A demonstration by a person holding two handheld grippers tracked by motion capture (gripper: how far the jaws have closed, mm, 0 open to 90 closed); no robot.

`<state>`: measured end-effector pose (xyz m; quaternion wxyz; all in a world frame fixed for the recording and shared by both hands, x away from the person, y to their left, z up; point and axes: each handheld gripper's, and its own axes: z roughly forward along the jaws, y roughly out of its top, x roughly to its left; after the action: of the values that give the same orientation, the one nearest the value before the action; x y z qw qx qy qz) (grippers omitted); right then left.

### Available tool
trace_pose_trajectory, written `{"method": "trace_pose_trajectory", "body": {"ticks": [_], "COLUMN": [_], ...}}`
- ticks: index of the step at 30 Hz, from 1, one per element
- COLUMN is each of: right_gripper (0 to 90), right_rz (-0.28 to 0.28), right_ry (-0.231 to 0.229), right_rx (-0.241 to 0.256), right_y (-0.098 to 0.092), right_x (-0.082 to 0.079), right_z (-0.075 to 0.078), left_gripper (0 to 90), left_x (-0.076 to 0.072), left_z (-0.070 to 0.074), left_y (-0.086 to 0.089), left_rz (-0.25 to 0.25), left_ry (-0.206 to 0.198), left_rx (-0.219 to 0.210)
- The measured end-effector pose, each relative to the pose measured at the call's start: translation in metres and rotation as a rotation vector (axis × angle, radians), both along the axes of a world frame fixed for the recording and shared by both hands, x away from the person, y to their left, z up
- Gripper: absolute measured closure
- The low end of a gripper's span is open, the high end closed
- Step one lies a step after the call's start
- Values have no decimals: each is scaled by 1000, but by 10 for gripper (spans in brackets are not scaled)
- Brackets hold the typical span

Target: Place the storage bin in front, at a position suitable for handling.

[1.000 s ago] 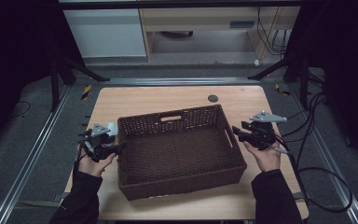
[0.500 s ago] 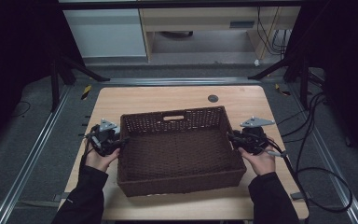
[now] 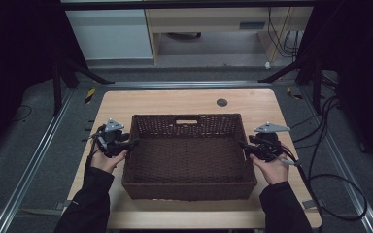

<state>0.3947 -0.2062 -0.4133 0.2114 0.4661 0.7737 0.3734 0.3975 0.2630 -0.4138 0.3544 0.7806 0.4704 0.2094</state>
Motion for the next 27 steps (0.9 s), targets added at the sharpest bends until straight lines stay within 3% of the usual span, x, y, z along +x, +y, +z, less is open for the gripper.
{"method": "trace_pose_trajectory", "body": {"ticks": [6, 9, 12, 18, 23, 24, 27], "right_gripper": [546, 582, 655, 680, 653, 598, 569], "right_rz": [-8, -17, -11, -25, -40, -51, -60], "right_ry": [36, 59, 90, 69, 78, 81, 80], "right_rx": [-17, -30, 6, -22, 29, 30, 28], "right_y": [4, 6, 5, -1, -14, -17, -18], "right_x": [0, -1, -1, 0, -1, -2, -3], "right_z": [-5, -7, -9, -8, -10, -10, -10], "left_gripper": [551, 567, 583, 589, 589, 590, 586], "left_x": [-2, -1, -1, 2, 2, 1, 1], "left_z": [-9, -10, -10, -10, -9, -10, -10], "left_y": [-1, -1, -4, -15, -23, -24, -24], "left_rz": [-3, 2, 18, 16, 10, 10, 10], "left_ry": [30, 55, 55, 52, 48, 42, 43], "left_rx": [13, -14, 0, 3, 12, 15, 13]}}
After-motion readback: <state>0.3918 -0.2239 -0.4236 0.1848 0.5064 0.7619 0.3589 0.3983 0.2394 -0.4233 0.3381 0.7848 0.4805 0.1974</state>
